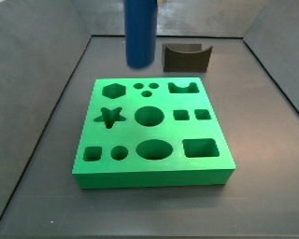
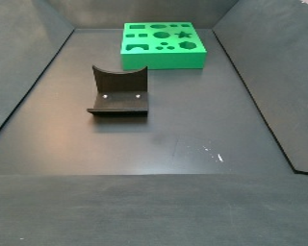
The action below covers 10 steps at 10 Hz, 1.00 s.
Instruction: Insert the oval object.
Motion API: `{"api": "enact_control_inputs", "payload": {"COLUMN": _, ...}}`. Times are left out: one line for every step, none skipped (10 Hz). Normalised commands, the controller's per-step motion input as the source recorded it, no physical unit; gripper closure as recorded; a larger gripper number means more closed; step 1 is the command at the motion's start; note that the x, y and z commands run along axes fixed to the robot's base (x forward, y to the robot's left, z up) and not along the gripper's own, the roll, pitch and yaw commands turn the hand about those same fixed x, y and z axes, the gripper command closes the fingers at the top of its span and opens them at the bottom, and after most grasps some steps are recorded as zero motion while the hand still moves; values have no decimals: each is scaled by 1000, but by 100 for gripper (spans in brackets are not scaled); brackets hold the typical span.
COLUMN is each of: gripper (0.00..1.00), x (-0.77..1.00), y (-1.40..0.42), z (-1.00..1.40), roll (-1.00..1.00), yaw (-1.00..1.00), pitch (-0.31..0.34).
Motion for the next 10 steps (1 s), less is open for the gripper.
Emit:
{"api": "enact_control_inputs", "payload": {"gripper": 100, "x": 57, "y": -371, "z": -466, "roll": 0, "yaw": -706, "pitch": -51}}
{"api": "enact_control_inputs", "payload": {"gripper": 100, "x": 109, "y": -394, "z": -426, "roll": 0, "yaw": -649, "pitch": -4}}
{"api": "enact_control_inputs", "payload": {"gripper": 100, "x": 360, "y": -431, "z": -531, "roll": 0, "yaw": -466, "pitch": 36}}
{"api": "enact_control_inputs", "payload": {"gripper": 100, "x": 329, "y": -417, "z": -497, "roll": 0, "yaw": -506, "pitch": 51}}
{"api": "enact_control_inputs", "payload": {"gripper": 100, "x": 0, "y": -331, "z": -397, "roll": 0, "yaw": -826, "pitch": 0}}
{"api": "enact_control_inputs", "payload": {"gripper": 100, "x": 0, "y": -206, "z": -454, "roll": 0, "yaw": -937, "pitch": 40}}
{"api": "enact_control_inputs", "payload": {"gripper": 100, "x": 0, "y": -177, "z": -460, "roll": 0, "yaw": -957, "pitch": 59}}
{"api": "enact_control_inputs", "payload": {"gripper": 100, "x": 0, "y": -186, "z": -431, "roll": 0, "yaw": -943, "pitch": 74}}
{"api": "enact_control_inputs", "payload": {"gripper": 100, "x": 0, "y": -191, "z": -406, "roll": 0, "yaw": -937, "pitch": 80}}
{"api": "enact_control_inputs", "payload": {"gripper": 100, "x": 0, "y": -180, "z": -409, "roll": 0, "yaw": -949, "pitch": 73}}
